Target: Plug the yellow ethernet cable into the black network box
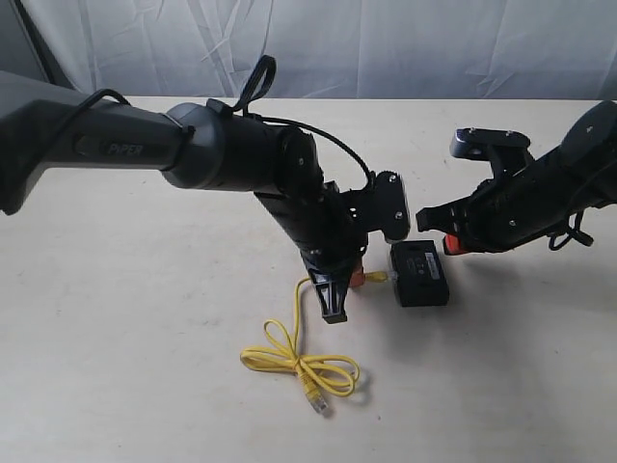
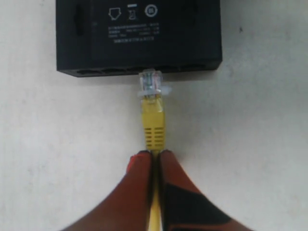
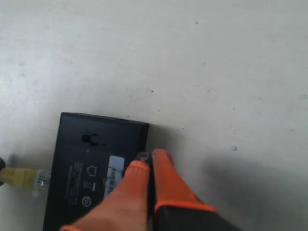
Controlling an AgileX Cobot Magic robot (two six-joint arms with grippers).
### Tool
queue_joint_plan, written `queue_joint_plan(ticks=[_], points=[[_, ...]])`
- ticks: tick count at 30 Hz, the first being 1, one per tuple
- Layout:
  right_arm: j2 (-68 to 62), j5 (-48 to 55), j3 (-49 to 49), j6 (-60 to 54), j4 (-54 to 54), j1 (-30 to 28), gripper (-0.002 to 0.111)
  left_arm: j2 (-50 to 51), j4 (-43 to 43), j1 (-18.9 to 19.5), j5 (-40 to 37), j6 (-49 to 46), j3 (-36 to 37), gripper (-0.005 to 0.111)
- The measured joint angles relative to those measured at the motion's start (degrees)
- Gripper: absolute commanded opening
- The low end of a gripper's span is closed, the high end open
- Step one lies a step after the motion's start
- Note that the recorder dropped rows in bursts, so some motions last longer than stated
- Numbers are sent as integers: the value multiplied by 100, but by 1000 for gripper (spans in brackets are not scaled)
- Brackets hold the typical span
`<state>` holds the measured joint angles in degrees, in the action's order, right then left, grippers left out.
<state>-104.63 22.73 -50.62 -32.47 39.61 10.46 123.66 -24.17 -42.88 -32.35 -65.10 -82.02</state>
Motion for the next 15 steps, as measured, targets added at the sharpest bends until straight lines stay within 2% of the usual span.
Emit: queue_joint_plan(ticks=[15], points=[[65, 0, 0, 227, -147, 0, 0, 0, -52, 0, 190, 0, 0, 0]])
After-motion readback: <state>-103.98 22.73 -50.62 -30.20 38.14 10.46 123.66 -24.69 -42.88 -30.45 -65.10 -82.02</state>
